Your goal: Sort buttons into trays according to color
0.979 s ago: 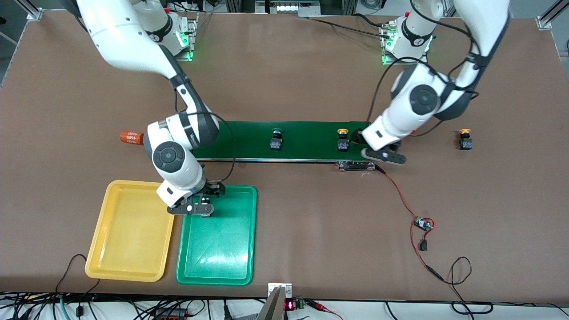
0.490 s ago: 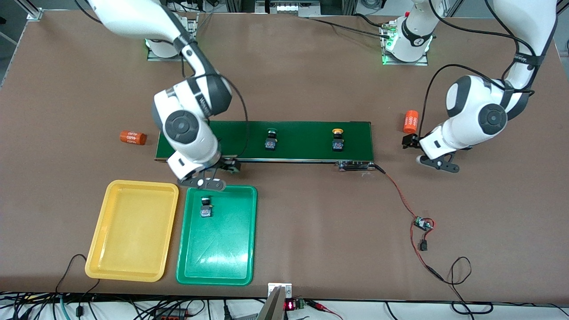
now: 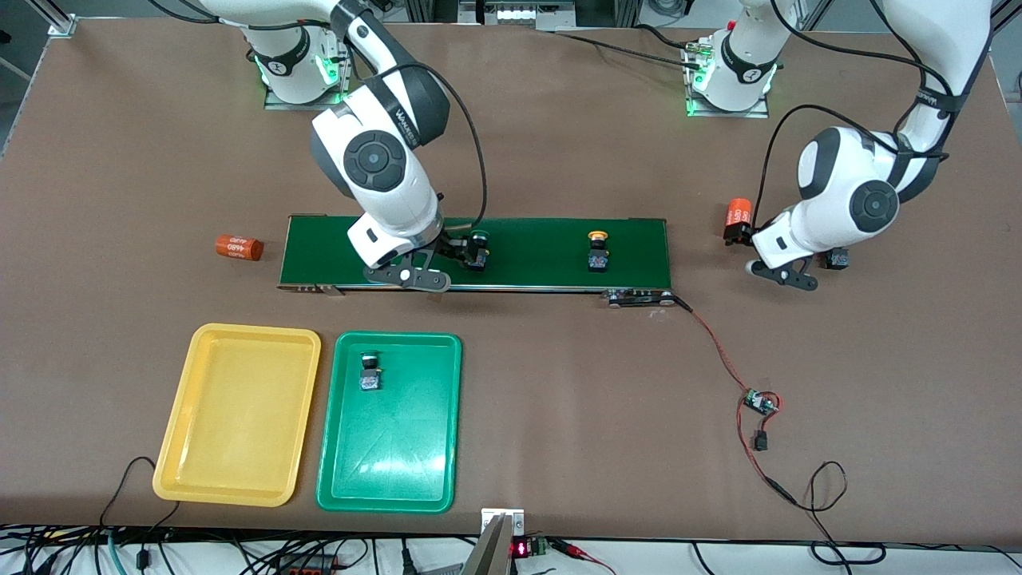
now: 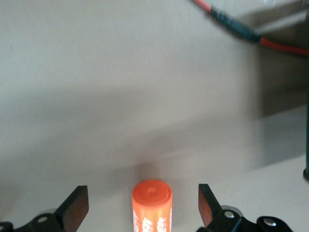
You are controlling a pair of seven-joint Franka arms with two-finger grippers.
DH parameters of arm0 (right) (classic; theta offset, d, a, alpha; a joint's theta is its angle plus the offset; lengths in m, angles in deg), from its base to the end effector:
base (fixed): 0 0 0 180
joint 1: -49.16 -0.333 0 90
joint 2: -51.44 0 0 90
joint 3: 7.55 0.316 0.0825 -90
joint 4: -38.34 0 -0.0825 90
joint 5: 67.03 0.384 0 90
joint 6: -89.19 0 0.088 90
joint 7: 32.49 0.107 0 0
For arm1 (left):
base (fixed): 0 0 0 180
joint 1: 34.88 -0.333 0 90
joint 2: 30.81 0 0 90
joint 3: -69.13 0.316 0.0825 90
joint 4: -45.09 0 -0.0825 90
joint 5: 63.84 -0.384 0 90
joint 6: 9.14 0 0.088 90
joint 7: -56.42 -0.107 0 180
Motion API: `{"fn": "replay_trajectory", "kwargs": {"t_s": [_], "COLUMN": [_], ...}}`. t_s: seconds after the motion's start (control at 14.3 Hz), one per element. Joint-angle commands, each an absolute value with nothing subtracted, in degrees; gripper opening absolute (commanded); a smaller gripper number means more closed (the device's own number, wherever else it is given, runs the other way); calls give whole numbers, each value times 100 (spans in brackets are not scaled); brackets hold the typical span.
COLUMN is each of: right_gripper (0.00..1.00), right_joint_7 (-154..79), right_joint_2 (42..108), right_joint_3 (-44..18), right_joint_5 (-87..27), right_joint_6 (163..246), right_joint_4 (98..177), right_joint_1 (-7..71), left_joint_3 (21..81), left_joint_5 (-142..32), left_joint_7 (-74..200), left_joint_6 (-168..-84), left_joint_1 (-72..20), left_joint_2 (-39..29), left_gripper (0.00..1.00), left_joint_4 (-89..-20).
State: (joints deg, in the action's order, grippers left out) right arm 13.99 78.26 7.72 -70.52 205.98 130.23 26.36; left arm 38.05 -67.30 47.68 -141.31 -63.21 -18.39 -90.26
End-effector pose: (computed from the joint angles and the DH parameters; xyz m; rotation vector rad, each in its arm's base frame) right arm 0.5483 0.3966 0.3649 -3.0951 0.2251 0.0872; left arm 0.4817 -0.0282 0.2314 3.0125 -0.3779 -0.3578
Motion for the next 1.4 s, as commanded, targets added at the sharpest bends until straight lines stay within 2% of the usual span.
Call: {"fn": "replay_trajectory", "kwargs": {"t_s": [0.0, 0.28, 0.56, 1.05, 1.19, 1.33], "right_gripper": [100, 100, 100, 100, 100, 98], "right_joint_7": [1453, 1506, 1839, 1901, 1893, 1893], "right_joint_2": [7605, 7508, 7508, 7543, 7578, 7613], "right_joint_3": [1081, 1231, 1301, 1381, 1381, 1372], "right_joint_5": [-7036, -7072, -7432, -7652, -7731, -7888], "right_joint_6": [20731, 21319, 21847, 22172, 22471, 22577], "right_joint_4": [13431, 13967, 14415, 14767, 14960, 15049], "right_joint_1": [2938, 3062, 3062, 3062, 3062, 3079], "left_joint_3": [3748, 3748, 3748, 3757, 3757, 3757], "left_joint_5": [-6771, -6753, -6753, -6753, -6753, -6753], "left_joint_7": [4570, 4438, 4481, 4455, 4455, 4447], "left_joint_6": [-14221, -14290, -15063, -15205, -15275, -15275], "left_joint_1": [-6371, -6379, -6371, -6520, -6520, -6520], "left_joint_2": [-2369, -2370, -2273, -2071, -2009, -1983], "left_gripper": [100, 100, 100, 99, 88, 88], "left_joint_4": [-9526, -9632, -10036, -10195, -10204, -10204]}}
